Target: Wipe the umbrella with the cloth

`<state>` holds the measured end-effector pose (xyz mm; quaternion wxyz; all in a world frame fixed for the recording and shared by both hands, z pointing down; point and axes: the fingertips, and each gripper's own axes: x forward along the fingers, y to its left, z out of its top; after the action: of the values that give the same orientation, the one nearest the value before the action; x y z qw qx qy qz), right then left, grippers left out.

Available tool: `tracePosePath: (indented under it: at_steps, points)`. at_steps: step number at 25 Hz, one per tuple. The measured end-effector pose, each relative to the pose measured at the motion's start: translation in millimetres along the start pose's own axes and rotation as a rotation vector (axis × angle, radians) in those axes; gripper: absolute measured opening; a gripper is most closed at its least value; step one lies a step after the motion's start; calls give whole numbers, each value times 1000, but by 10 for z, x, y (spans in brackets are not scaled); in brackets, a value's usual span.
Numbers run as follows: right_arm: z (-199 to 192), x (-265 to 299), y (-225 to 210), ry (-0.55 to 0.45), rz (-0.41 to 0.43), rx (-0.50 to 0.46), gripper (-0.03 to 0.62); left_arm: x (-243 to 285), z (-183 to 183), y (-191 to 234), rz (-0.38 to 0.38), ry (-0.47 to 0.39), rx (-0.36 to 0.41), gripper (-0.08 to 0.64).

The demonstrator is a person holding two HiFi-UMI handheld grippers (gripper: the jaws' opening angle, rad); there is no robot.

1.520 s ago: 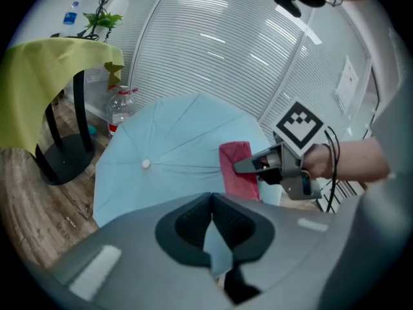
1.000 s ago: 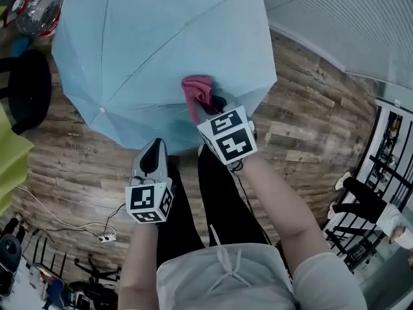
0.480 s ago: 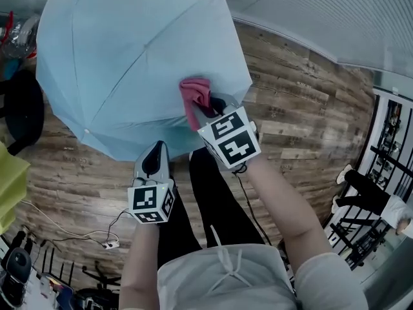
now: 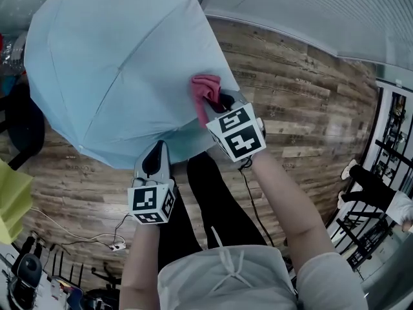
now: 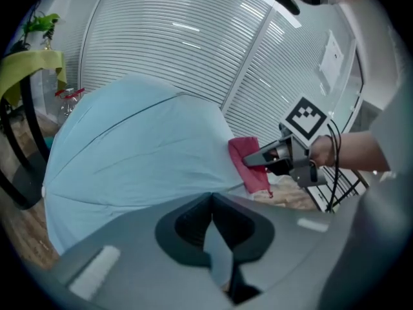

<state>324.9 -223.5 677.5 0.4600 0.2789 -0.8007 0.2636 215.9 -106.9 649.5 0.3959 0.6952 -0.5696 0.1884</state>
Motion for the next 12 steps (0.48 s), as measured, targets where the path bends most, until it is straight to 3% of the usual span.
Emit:
tracePosePath:
  at_steps: [12]
  points:
    - [-445,179,-947,42,-89,103,57,387,-33,-321,6,35,7,7]
